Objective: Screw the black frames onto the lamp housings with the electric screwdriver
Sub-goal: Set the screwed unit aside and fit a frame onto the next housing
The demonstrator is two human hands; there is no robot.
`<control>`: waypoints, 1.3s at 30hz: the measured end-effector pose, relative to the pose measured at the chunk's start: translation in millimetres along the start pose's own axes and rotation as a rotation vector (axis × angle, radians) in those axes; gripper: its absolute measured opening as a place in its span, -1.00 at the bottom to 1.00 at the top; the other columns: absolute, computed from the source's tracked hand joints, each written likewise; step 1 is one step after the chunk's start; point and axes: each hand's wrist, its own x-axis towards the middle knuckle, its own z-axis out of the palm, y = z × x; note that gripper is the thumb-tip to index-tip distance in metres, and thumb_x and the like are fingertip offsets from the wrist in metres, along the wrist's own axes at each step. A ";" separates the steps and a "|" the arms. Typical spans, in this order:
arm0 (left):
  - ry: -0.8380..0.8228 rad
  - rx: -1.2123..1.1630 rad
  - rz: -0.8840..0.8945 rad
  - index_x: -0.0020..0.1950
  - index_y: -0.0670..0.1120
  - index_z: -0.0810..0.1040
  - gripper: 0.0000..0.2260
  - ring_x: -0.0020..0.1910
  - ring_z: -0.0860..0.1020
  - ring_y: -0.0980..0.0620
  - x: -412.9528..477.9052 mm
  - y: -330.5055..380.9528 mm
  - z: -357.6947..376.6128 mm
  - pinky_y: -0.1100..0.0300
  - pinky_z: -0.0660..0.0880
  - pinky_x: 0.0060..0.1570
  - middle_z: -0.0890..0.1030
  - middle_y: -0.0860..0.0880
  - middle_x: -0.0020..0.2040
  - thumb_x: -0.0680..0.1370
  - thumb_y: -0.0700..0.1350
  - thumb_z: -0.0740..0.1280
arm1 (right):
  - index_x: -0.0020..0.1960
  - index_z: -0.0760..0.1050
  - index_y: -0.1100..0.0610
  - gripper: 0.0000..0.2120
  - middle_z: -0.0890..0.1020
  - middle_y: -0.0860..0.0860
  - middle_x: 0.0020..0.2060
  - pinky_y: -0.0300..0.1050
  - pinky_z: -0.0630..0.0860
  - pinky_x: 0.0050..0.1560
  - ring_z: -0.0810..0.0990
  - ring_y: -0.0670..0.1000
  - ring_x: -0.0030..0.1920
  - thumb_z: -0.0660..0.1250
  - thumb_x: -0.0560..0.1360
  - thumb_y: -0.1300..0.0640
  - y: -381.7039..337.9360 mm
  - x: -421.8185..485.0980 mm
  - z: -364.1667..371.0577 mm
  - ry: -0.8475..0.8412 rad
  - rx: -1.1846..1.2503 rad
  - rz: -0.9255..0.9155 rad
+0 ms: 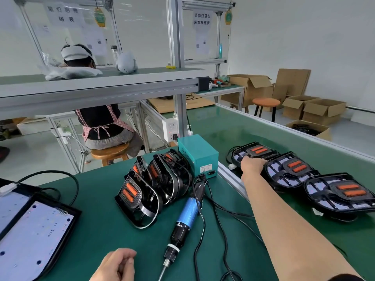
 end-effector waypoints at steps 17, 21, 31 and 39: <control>-0.077 -0.015 -0.152 -0.22 -0.02 0.64 -0.72 -0.33 0.52 0.06 -9.1 12.1 -6.1 0.47 0.39 -0.19 0.57 0.06 -0.29 0.46 -0.41 0.42 | 0.61 0.14 0.08 -0.37 0.25 0.00 0.54 -0.08 0.36 0.19 0.43 0.06 0.33 0.18 0.59 0.34 21.5 -148.5 -26.5 -0.255 0.051 -0.122; -0.109 -0.031 -0.190 -0.20 0.06 0.59 -0.72 -0.25 0.53 0.11 -10.2 14.4 -10.6 0.46 0.38 -0.19 0.58 0.07 -0.24 0.52 -0.33 0.39 | 0.14 0.47 0.05 -0.67 0.50 -0.07 0.05 -0.15 0.40 0.12 0.49 -0.04 0.11 0.21 0.53 0.42 32.7 -206.0 -25.9 -0.445 0.108 -0.230; -0.079 -0.099 -0.252 -0.12 -0.04 0.64 -0.80 -0.17 0.52 0.24 -12.3 19.7 -18.7 0.48 0.38 -0.18 0.59 0.08 -0.20 0.56 -0.32 0.33 | 0.43 0.33 -0.01 -0.57 0.61 -0.05 -0.29 -0.04 0.55 -0.08 0.62 -0.01 -0.18 0.24 0.62 -0.12 53.4 -269.9 -1.0 -0.630 -0.856 -0.829; -0.062 -0.182 -0.328 -0.15 0.06 0.59 -0.73 -0.15 0.57 0.15 -12.6 19.5 -20.1 0.45 0.42 -0.17 0.63 0.07 -0.16 0.58 -0.30 0.28 | 0.13 0.33 0.13 -0.87 0.61 0.14 -0.17 0.13 0.63 -0.11 0.66 0.19 -0.14 0.21 0.60 0.19 55.8 -275.8 17.9 -0.654 -0.961 -0.768</control>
